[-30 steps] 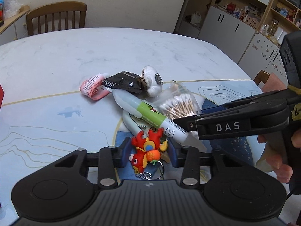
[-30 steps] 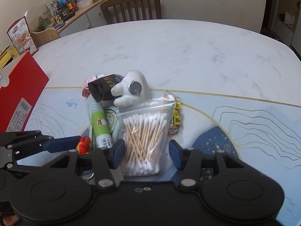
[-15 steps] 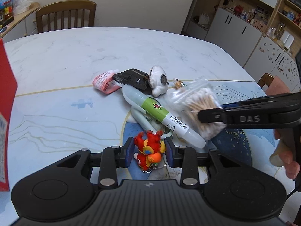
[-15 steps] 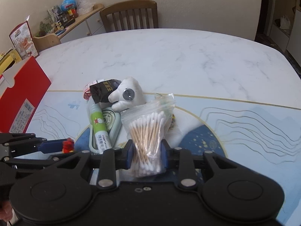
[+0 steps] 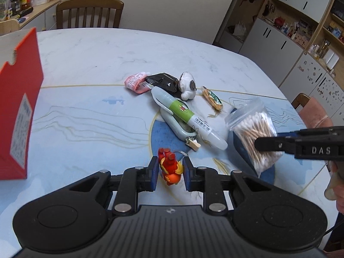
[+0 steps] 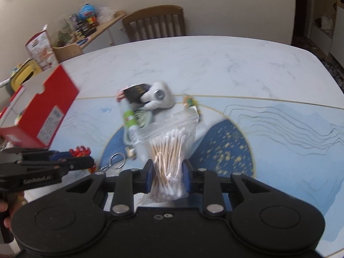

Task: Organize objects
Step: 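Grasp the red toy keychain with the left gripper while the right grasps the cotton swab bag, then carry the keychain and swab bag over the red box and lower them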

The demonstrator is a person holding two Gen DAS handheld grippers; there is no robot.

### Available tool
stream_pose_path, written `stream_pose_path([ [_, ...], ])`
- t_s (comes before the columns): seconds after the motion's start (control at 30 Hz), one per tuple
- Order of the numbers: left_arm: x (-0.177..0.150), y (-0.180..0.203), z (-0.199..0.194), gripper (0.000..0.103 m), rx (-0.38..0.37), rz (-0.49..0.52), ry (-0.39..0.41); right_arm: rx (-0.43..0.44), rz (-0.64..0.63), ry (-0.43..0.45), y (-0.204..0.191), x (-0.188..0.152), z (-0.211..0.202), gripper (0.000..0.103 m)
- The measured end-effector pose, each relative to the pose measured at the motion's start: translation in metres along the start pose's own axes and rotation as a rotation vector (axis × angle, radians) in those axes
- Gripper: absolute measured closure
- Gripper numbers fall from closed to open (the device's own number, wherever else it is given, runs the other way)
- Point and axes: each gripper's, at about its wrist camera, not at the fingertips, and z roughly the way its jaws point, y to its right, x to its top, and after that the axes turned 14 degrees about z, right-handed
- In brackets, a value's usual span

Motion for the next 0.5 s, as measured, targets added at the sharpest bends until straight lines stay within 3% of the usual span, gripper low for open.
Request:
stream_pose_path([
  [0.5, -0.005, -0.023, -0.07, 0.081, 0.03, -0.038, 0.034, 0.07, -0.084, 0.031, -0.065, -0.008, -0.034, 0.077],
])
